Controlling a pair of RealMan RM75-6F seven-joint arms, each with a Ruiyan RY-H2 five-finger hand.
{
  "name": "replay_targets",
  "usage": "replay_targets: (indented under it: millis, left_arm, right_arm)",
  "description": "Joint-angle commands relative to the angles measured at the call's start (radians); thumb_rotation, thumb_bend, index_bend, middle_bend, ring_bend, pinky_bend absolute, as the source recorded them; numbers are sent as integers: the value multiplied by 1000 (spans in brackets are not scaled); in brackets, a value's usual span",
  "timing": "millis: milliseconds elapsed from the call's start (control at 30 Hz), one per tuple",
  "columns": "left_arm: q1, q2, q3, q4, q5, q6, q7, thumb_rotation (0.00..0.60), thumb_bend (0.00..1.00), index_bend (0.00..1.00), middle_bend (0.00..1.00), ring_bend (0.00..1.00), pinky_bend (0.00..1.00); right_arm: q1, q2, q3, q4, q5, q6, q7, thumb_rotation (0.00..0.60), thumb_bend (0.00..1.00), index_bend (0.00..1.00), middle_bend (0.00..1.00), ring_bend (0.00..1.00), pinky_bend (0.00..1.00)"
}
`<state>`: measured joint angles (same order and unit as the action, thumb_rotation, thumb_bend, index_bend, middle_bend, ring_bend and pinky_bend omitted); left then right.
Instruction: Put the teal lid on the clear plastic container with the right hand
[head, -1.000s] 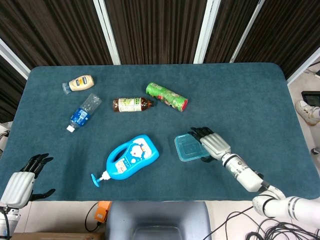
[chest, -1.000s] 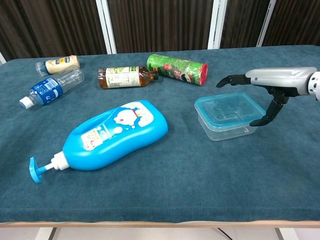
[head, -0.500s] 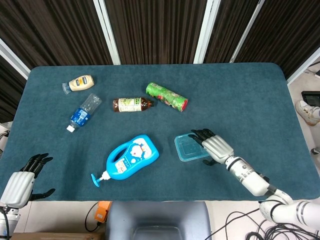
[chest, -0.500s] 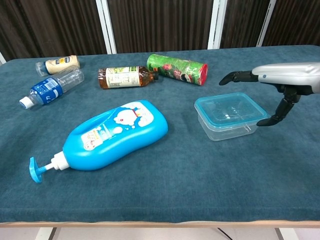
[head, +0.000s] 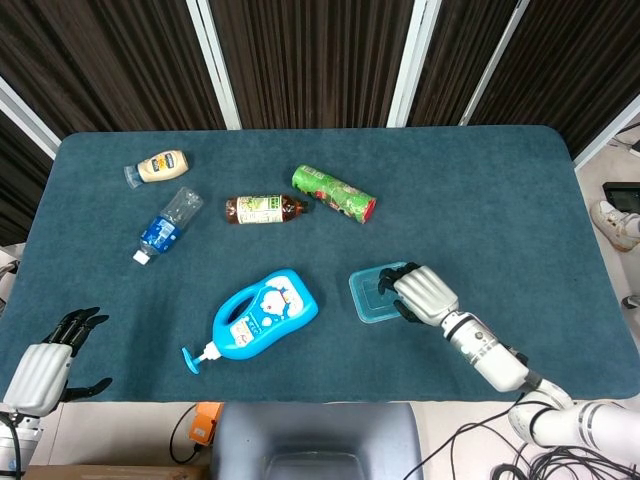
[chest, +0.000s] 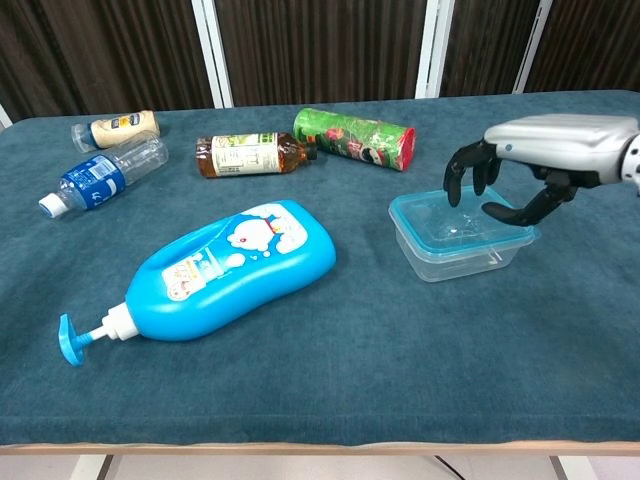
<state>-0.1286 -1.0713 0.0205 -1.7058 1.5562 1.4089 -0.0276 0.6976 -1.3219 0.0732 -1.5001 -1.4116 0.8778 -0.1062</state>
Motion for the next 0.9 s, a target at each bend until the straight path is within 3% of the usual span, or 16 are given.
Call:
replay_targets:
  millis: [33,433,900]
  left_arm:
    - [0,0,0,0,0,0,-1,600,337,198,98,102,389]
    - [1,2,1,0,2,3,-5,600,336,198,97,102,389]
    - [2,4,0,-1,2,5,-9,600,337,198,97,103,389]
  right_arm:
    - [10,-22,3,12,20,-18,-19,600,649,530,378,417,439]
    - [19,-71,4,60,27,-25,-6,600,650,514,378,415,436]
    - [9,-84,-34,113,-7,-42,86,600,649,509,379,411,435]
